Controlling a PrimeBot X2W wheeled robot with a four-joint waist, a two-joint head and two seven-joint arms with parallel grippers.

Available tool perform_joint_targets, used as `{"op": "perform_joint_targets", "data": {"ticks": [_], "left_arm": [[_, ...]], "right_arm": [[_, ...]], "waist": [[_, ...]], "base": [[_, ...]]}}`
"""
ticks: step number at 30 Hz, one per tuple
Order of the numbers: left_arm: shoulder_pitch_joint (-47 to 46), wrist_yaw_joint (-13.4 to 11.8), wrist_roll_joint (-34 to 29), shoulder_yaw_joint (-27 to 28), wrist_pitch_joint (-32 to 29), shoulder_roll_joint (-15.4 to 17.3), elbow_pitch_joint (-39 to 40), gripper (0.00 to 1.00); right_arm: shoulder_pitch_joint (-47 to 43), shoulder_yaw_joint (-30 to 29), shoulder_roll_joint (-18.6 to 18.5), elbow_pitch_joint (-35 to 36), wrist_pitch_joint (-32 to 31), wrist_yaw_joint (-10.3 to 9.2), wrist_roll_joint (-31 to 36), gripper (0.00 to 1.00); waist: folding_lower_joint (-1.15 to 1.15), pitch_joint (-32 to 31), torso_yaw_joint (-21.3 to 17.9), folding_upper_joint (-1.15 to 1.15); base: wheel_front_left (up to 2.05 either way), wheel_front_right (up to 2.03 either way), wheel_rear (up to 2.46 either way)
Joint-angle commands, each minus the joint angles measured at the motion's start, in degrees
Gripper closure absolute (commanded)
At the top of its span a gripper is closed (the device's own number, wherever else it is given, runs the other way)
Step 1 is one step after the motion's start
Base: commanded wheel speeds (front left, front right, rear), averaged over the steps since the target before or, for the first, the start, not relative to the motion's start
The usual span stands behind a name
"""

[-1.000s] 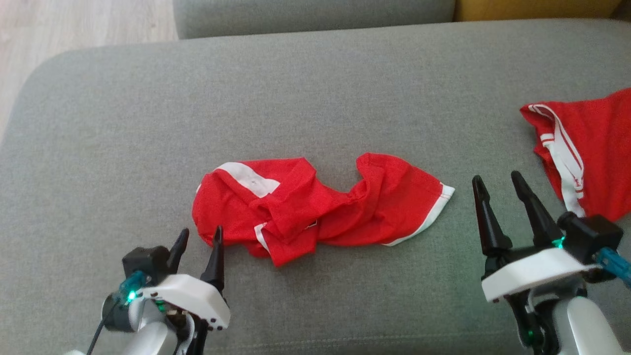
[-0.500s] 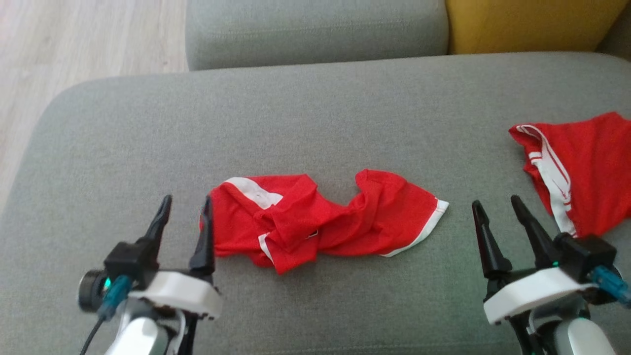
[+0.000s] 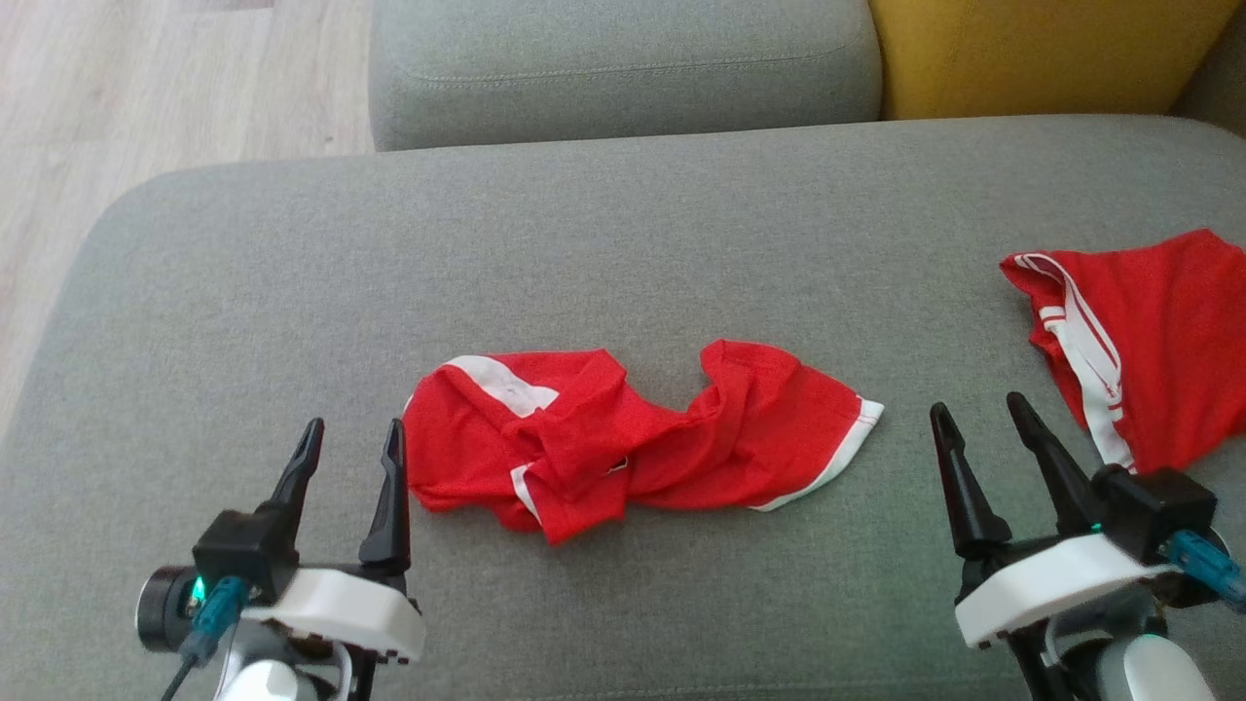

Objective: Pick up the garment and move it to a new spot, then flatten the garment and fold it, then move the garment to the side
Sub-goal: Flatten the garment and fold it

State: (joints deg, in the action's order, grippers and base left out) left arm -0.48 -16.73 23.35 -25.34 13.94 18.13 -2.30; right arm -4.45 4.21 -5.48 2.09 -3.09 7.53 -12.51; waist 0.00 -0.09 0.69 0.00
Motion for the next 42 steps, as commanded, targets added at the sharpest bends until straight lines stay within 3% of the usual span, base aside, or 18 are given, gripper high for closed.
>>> {"op": "perform_joint_targets", "data": {"ticks": [1,12,18,24,29,39,40,41,42], "left_arm": [[-2.46,-0.64,-0.28,2.29,0.03,1.56,1.85,0.0],[-3.79,-0.61,-0.42,1.71,-0.03,1.46,1.91,0.0],[-5.9,-0.22,-0.82,1.22,0.1,1.01,2.06,0.0],[-8.21,0.3,-1.12,0.61,0.47,-0.57,1.31,0.0],[-9.6,0.87,-1.44,0.52,0.79,-1.83,0.42,0.0],[-10.17,1.62,-2.15,1.29,1.03,-3.52,-0.7,0.0],[-10.22,1.67,-2.28,1.5,1.03,-3.68,-0.65,0.0],[-10.23,1.72,-2.44,1.72,1.04,-3.83,-0.57,0.0],[-10.19,1.76,-2.6,1.97,1.04,-3.95,-0.47,0.0]], "right_arm": [[1.1,1.14,-0.65,2.41,-0.21,-0.04,0.4,0.0],[2.3,2.61,-0.93,2.16,-1.01,-0.04,0.05,0.0],[6.22,10.36,-1.92,-0.07,-2.22,-0.04,-0.26,0.0],[12.57,23.56,-3.09,-6.13,-3.32,-0.04,-1.27,0.0],[18.24,30.73,-2.47,-12.98,-2.66,-0.04,-2.64,0.0],[26.07,33.72,-0.03,-26.52,0.43,-0.04,-1.22,0.02],[26.58,33.67,0.28,-27.49,0.92,-0.04,-1.3,0.63],[26.92,33.35,0.58,-28.12,1.59,-0.04,-1.6,1.0],[27.16,33.12,0.82,-28.54,2.17,-0.04,-1.95,1.0]], "waist": [[0.0,0.02,-0.01,0.0],[0.0,1.32,1.41,0.0],[0.0,3.82,3.91,0.0],[0.0,6.27,7.27,0.0],[0.0,7.9,9.65,0.0],[0.0,9.31,11.0,0.0],[0.0,9.4,10.99,0.0],[0.0,9.44,10.93,0.0],[0.0,9.47,10.79,0.0]], "base": [[0.0,0.0,0.0],[0.0,0.0,0.0],[0.0,0.0,0.0],[0.0,0.0,0.0],[0.0,0.0,0.0],[0.0,0.0,0.0],[0.0,0.0,0.0],[0.0,0.0,0.0],[0.0,0.0,0.0]]}}
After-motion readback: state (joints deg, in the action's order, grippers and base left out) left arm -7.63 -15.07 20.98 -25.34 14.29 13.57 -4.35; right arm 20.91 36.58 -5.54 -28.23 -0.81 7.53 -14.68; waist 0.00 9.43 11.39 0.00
